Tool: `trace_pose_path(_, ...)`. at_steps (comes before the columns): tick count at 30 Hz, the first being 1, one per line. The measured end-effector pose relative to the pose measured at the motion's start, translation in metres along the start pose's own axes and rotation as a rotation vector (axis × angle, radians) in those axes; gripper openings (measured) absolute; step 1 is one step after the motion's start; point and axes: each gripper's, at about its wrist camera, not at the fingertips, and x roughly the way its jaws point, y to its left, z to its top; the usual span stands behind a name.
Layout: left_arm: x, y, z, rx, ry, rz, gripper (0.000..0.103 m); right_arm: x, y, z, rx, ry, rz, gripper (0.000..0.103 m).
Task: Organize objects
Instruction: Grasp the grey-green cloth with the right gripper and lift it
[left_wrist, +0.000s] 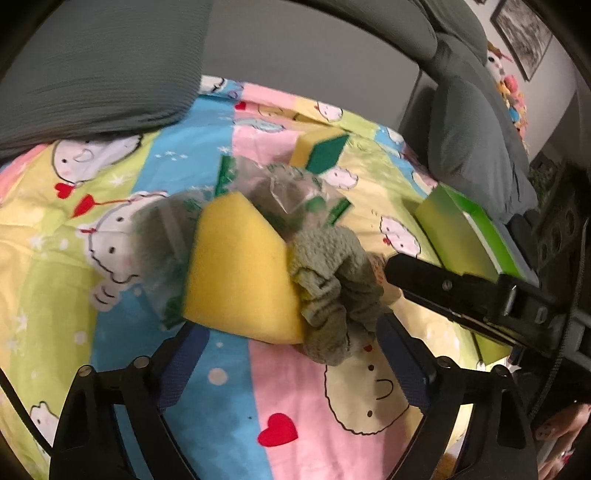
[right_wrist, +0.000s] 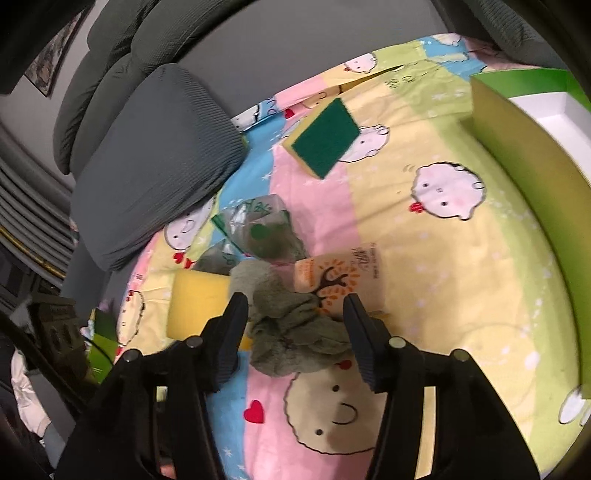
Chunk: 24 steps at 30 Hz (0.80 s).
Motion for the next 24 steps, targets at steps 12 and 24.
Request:
trace_pose_path(12, 0.031, -0.004, -0.003, -0.029, 0.076, -0.031, 0.049, 0.029, -0.01, -0.008, 0.042, 0.124, 0.045, 0.019)
trace_pose_path(24, -0.018, -0.041, 0.0, 0.068, -0.108, -0.111, 0.049, -0.036, 0.002, -0.005, -0.05, -0.039, 0.109, 0.021)
